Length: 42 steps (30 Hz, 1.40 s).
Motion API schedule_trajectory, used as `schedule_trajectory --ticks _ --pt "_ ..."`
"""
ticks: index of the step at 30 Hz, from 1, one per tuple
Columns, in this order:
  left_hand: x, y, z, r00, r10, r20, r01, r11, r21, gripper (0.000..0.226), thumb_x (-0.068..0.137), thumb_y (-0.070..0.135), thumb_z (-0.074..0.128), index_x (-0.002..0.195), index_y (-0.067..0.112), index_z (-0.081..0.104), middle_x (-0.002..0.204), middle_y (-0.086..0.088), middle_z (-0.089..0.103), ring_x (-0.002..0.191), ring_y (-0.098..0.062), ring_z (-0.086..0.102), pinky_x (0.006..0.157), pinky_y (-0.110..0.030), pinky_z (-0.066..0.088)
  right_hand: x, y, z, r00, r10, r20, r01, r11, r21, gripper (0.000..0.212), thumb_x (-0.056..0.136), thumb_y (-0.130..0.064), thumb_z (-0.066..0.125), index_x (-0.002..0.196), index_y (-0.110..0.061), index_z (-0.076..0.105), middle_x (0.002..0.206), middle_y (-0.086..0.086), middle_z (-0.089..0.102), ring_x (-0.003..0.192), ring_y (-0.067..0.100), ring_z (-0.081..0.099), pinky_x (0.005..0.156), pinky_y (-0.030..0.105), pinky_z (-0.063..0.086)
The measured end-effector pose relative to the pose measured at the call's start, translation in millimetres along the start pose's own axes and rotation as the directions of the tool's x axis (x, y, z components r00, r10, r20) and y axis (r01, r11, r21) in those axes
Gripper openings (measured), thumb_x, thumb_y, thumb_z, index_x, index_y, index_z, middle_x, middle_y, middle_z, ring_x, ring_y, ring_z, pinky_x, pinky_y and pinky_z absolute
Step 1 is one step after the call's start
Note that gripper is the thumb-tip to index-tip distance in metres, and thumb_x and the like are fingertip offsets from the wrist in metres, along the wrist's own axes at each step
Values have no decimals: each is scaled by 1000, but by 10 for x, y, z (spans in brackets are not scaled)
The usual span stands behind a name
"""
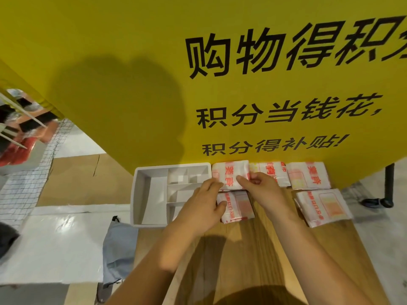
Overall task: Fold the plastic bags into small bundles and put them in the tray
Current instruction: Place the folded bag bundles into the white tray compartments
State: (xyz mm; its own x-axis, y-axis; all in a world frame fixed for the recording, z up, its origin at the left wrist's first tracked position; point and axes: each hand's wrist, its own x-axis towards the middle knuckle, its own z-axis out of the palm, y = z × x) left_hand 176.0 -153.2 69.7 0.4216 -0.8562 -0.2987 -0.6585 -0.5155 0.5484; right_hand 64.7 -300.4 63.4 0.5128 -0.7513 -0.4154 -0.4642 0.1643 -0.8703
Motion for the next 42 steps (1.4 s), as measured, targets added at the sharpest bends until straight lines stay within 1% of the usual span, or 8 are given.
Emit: schedule_trajectory --ticks 9,12,15,19,25,33,38,42 --pt "-30 53 -38 982 -31 -186 -17 968 -251 57 101 37 54 151 30 29 149 10 35 136 -8 37 107 -30 44 -205 -36 -101 996 -49 69 36 983 178 4 97 -16 64 99 -14 62 98 -1 74 71 -2 67 57 11 47" --pt "-32 93 -105 971 -122 -205 -8 842 -539 50 99 36 58 143 35 35 135 14 49 117 0 54 84 -11 49 -277 -121 -139 986 -100 132 73 977 199 7 98 -15 61 105 -14 61 93 -5 72 61 -8 62 53 9 45" --pt "-76 18 -191 944 -271 -188 24 624 -781 44 99 29 60 140 30 42 125 9 61 100 2 64 72 -13 54 -337 -214 -85 968 -127 217 88 979 183 14 99 -17 60 113 -17 63 95 -6 74 64 -7 63 54 10 45" --pt "-331 -333 -223 924 -327 -198 54 624 -779 21 97 23 62 115 31 55 117 3 68 95 -6 69 73 -27 60 -372 -306 263 959 -141 245 94 977 193 19 97 -15 63 116 -16 64 103 1 75 78 0 69 58 13 49" --pt "-877 -778 -207 758 -596 -264 -14 389 -921 32 92 9 69 116 21 51 109 -2 65 93 -17 73 63 -31 61 -447 -206 1147 940 -97 328 78 994 71 39 93 -19 70 128 -22 53 109 6 69 81 14 67 54 14 48" --pt "-1247 -1262 -122 781 -447 -437 126 797 -590 39 86 48 71 121 34 60 130 5 57 113 -11 62 82 -30 60 -569 -137 1750 940 -217 264 268 948 -172 38 86 -26 77 113 -24 50 91 -15 63 79 9 69 68 34 61" --pt "-1310 -1482 -59 834 -334 -440 159 908 -388 46 85 31 77 128 22 62 143 6 40 126 -3 38 93 1 33 -589 20 1864 907 -316 279 386 888 -250 22 92 -30 69 110 -25 57 102 -7 65 92 10 65 78 36 61" --pt "-1199 -1553 -16 869 -243 -430 207 970 -129 53 85 45 66 127 12 65 148 -9 45 125 -25 52 89 -30 53 -563 84 1774 879 -369 303 461 821 -337 8 94 -26 63 102 -27 63 100 -7 62 89 6 61 76 23 52"
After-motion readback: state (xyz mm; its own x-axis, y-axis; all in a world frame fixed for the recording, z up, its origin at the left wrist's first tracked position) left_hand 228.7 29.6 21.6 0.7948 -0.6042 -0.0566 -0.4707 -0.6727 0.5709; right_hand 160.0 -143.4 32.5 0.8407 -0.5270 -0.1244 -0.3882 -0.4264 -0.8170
